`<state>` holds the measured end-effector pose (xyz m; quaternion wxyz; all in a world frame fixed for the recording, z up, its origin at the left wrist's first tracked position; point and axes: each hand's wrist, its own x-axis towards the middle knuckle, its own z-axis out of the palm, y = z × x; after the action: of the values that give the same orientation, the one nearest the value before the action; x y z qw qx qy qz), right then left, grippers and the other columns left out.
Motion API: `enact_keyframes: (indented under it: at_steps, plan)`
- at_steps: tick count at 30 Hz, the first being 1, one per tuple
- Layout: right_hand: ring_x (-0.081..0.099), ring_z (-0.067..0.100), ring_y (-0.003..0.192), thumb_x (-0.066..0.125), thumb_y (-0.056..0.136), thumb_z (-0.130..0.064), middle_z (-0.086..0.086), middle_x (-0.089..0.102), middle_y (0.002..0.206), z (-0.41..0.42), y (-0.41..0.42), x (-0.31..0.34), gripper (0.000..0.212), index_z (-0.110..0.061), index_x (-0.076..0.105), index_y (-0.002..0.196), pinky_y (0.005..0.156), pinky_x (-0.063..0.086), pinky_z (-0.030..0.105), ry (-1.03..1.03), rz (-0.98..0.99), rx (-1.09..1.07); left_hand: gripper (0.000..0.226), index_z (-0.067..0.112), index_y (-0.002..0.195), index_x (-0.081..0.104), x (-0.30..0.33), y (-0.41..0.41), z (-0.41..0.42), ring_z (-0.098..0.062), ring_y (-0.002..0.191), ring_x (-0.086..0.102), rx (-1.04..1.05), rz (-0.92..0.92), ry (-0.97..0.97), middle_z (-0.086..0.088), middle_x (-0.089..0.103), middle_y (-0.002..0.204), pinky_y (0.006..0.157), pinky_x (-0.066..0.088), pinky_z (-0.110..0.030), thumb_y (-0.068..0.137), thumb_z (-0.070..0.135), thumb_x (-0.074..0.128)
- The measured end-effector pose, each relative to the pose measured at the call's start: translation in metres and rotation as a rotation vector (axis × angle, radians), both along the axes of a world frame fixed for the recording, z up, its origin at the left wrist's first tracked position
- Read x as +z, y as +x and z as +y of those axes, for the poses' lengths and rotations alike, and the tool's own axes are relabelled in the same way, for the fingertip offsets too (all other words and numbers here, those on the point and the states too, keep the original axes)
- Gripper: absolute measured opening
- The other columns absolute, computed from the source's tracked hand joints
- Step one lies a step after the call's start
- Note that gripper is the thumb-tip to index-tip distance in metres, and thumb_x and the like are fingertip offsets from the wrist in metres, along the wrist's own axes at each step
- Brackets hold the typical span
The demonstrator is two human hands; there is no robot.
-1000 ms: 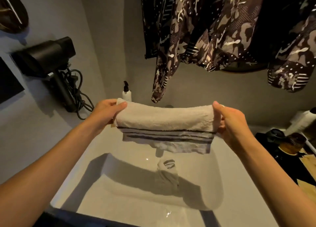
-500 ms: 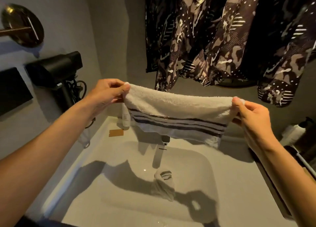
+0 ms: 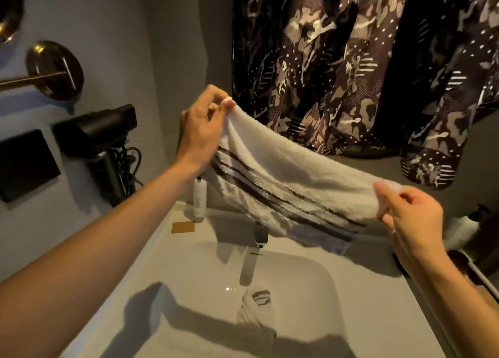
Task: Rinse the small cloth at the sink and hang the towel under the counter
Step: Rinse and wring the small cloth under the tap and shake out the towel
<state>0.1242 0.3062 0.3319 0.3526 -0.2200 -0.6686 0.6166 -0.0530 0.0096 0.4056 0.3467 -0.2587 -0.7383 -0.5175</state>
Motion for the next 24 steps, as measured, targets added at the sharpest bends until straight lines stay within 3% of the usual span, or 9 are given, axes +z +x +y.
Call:
enact_keyframes:
  at_steps: [5, 8, 10, 12, 14, 16, 18, 21, 24]
  plan:
    - [0.056, 0.016, 0.053, 0.08, 0.08, -0.012, 0.011, 0.066, 0.064, -0.006, 0.012, -0.029, 0.016, 0.0, 0.071, 0.08, 0.052, 0.046, 0.028, 0.083, -0.311, 0.024, 0.021, 0.013, 0.095, 0.064, 0.029, 0.026, 0.041, -0.001, 0.049, 0.04, -0.241, 0.153, -0.209, 0.01, 0.047, 0.058, 0.049, 0.035, -0.02, 0.098, 0.033, 0.06]
    - [0.063, 0.027, 0.074, 0.092, 0.067, -0.015, 0.003, 0.064, 0.082, -0.007, 0.015, -0.033, 0.063, -0.008, 0.048, 0.112, 0.071, 0.051, 0.039, 0.217, -0.429, -0.156, 0.014, 0.014, 0.095, 0.064, 0.044, 0.039, 0.066, -0.002, 0.054, 0.042, -0.514, 0.111, -0.327, 0.001, 0.055, 0.066, 0.052, 0.034, -0.016, 0.097, 0.028, 0.062]
    - [0.063, 0.03, 0.099, 0.095, 0.061, -0.02, 0.004, 0.058, 0.104, -0.008, 0.015, -0.03, 0.08, -0.019, 0.036, 0.115, 0.086, 0.051, 0.045, 0.34, -0.292, -0.179, 0.014, 0.013, 0.093, 0.062, 0.054, 0.043, 0.083, -0.009, 0.054, 0.039, -0.632, 0.078, -0.34, -0.015, 0.055, 0.066, 0.052, 0.031, -0.021, 0.096, 0.026, 0.063]
    - [0.059, 0.019, 0.116, 0.091, 0.067, -0.027, 0.001, 0.058, 0.122, -0.018, 0.01, -0.017, 0.069, -0.019, 0.045, 0.118, 0.097, 0.047, 0.035, 0.448, -0.094, 0.039, 0.016, 0.008, 0.092, 0.062, 0.063, 0.046, 0.099, -0.012, 0.055, 0.037, -0.747, 0.049, -0.364, -0.012, 0.057, 0.064, 0.053, 0.03, -0.021, 0.095, 0.023, 0.065]
    - [0.061, 0.007, 0.118, 0.083, 0.079, -0.03, -0.005, 0.066, 0.125, -0.033, -0.005, -0.001, 0.051, -0.019, 0.057, 0.121, 0.097, 0.047, 0.027, 0.388, -0.018, 0.361, 0.012, 0.001, 0.093, 0.063, 0.068, 0.047, 0.117, -0.005, 0.058, 0.041, -0.848, 0.019, -0.417, 0.009, 0.058, 0.068, 0.055, 0.033, -0.014, 0.095, 0.013, 0.065]
    - [0.069, 0.003, 0.098, 0.075, 0.088, -0.02, -0.008, 0.077, 0.106, -0.052, -0.021, 0.011, 0.024, -0.019, 0.068, 0.111, 0.082, 0.054, 0.022, 0.252, 0.002, 0.544, 0.008, 0.002, 0.092, 0.064, 0.066, 0.04, 0.125, 0.0, 0.062, 0.047, -0.851, -0.032, -0.449, 0.009, 0.059, 0.075, 0.06, 0.037, -0.01, 0.095, 0.009, 0.064]
    - [0.07, 0.01, 0.084, 0.072, 0.089, -0.014, 0.002, 0.08, 0.094, -0.063, -0.028, 0.01, 0.01, -0.015, 0.075, 0.098, 0.073, 0.059, 0.032, 0.126, 0.003, 0.546, 0.009, 0.007, 0.089, 0.067, 0.054, 0.021, 0.123, 0.001, 0.067, 0.055, -0.76, -0.105, -0.423, 0.003, 0.064, 0.081, 0.067, 0.045, -0.014, 0.094, 0.015, 0.067]
    - [0.069, 0.022, 0.078, 0.078, 0.084, -0.017, 0.018, 0.078, 0.091, -0.078, -0.036, 0.004, 0.014, -0.005, 0.076, 0.092, 0.075, 0.058, 0.043, -0.015, -0.055, 0.473, 0.026, 0.012, 0.084, 0.065, -0.001, -0.016, 0.106, -0.009, 0.072, 0.06, -0.461, -0.396, -0.33, 0.0, 0.067, 0.083, 0.068, 0.047, -0.024, 0.092, 0.036, 0.067]
    - [0.064, 0.014, 0.07, 0.08, 0.082, -0.021, 0.006, 0.076, 0.076, -0.089, -0.044, -0.013, 0.018, -0.004, 0.077, 0.082, 0.067, 0.055, 0.034, -0.018, -0.124, 0.335, 0.038, 0.013, 0.093, 0.058, -0.092, -0.02, 0.086, -0.021, 0.073, 0.059, -0.399, -1.045, 0.01, -0.007, 0.064, 0.086, 0.065, 0.046, -0.029, 0.098, 0.05, 0.051]
